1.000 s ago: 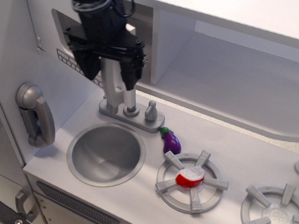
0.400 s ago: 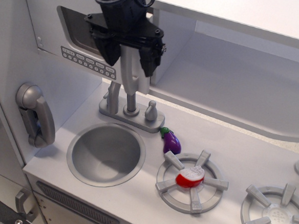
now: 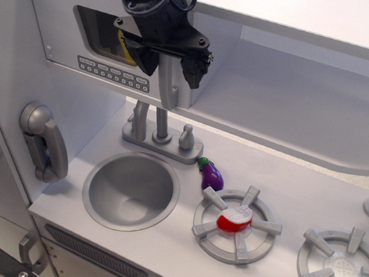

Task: Close microwave

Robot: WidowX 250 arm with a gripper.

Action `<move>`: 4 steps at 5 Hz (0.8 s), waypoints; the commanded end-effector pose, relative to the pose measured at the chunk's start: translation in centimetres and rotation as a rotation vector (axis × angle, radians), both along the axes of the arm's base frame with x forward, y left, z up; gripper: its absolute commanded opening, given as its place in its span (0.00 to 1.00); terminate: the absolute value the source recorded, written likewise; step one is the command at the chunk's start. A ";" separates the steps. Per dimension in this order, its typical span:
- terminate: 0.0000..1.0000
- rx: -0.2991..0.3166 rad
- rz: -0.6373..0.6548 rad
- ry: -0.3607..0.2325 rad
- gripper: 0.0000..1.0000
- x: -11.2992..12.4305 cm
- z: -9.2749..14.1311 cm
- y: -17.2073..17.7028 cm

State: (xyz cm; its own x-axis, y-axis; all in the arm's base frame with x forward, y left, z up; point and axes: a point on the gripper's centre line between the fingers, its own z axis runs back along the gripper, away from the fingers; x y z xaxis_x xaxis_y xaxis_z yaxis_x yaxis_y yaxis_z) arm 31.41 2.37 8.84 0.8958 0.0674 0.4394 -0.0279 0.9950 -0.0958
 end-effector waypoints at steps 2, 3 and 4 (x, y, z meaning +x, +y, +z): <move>0.00 -0.008 -0.052 0.169 1.00 -1.2 2.0 0.0; 0.00 0.010 -0.014 0.251 1.00 -3.5 2.2 0.5; 0.00 -0.011 0.011 0.224 1.00 -5.0 2.8 0.4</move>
State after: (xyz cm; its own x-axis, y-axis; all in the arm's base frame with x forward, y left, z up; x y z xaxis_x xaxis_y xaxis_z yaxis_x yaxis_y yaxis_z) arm 26.09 2.68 10.48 0.9785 0.0780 0.1908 -0.0596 0.9932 -0.1005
